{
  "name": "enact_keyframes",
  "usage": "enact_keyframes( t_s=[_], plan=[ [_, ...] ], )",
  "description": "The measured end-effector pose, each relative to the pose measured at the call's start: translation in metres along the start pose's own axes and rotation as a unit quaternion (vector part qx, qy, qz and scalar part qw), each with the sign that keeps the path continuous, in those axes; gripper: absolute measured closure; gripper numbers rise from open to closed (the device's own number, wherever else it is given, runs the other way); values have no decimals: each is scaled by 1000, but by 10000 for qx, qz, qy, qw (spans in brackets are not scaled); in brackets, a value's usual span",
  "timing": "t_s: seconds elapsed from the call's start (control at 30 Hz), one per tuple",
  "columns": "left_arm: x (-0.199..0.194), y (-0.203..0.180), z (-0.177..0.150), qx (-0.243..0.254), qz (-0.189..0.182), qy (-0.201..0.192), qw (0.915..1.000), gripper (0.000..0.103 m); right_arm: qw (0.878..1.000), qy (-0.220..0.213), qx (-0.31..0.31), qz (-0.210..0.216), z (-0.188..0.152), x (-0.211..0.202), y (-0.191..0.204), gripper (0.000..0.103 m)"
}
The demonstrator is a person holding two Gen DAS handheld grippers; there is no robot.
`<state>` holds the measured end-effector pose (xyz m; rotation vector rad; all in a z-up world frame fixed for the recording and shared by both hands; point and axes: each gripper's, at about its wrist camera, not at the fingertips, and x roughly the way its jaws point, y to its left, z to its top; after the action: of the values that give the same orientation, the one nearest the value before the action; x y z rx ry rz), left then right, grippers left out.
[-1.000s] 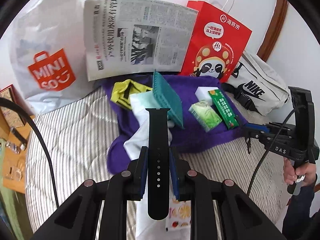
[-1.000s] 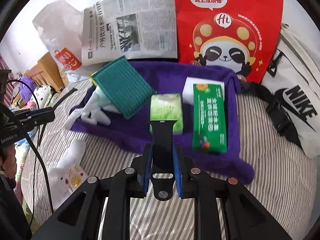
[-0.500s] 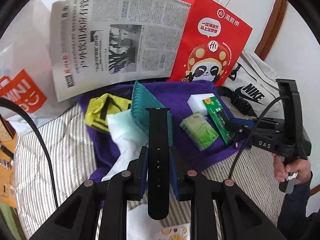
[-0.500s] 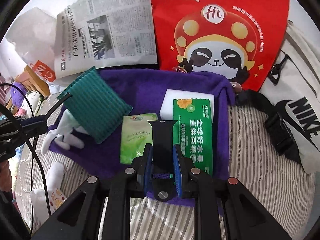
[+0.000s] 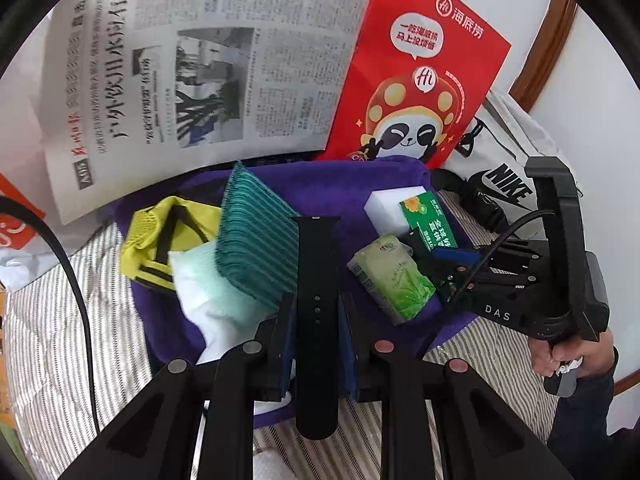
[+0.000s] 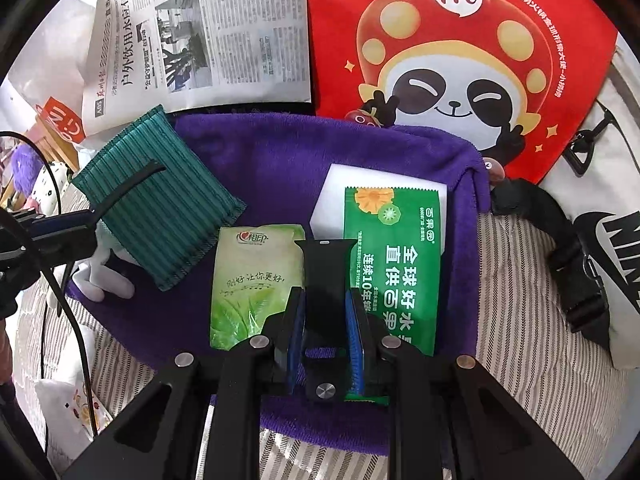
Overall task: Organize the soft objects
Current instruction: 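Carry the black straps over the purple towel with both tools, then release the strap on the towel with the right tool while the left releases its strap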
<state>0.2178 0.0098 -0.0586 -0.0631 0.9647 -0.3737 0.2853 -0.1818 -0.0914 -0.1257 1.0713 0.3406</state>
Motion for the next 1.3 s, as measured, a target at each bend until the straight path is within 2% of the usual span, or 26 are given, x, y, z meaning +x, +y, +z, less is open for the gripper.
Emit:
enact_keyframes(
  t_s=[0.37,0.5,0.63,0.83,1.03,1.2,1.3],
  plan=[
    [32,-10,4,101,3,265,9996,83,9995,26,63,298,0,7,-7,80],
    [42,-16,6,221,83,324,9992,83,9995,-22,114,293,1,1,-12,63],
    [51,-22,5,364,163,380,9985,83,9993,-113,118,327,0,-10,-13,63],
    [53,-20,4,349,55,316,9989,82,9994,-160,155,247,-4,-19,-14,63],
    [52,-23,-1,507,53,381,9980,82,9994,-192,252,153,-21,-32,-17,63],
    [47,-21,-8,428,-30,463,9980,80,9990,-212,363,122,-36,-47,-17,63],
    [43,-22,-14,465,95,597,9971,79,9987,-250,404,157,-45,-55,-12,63]
  ],
)
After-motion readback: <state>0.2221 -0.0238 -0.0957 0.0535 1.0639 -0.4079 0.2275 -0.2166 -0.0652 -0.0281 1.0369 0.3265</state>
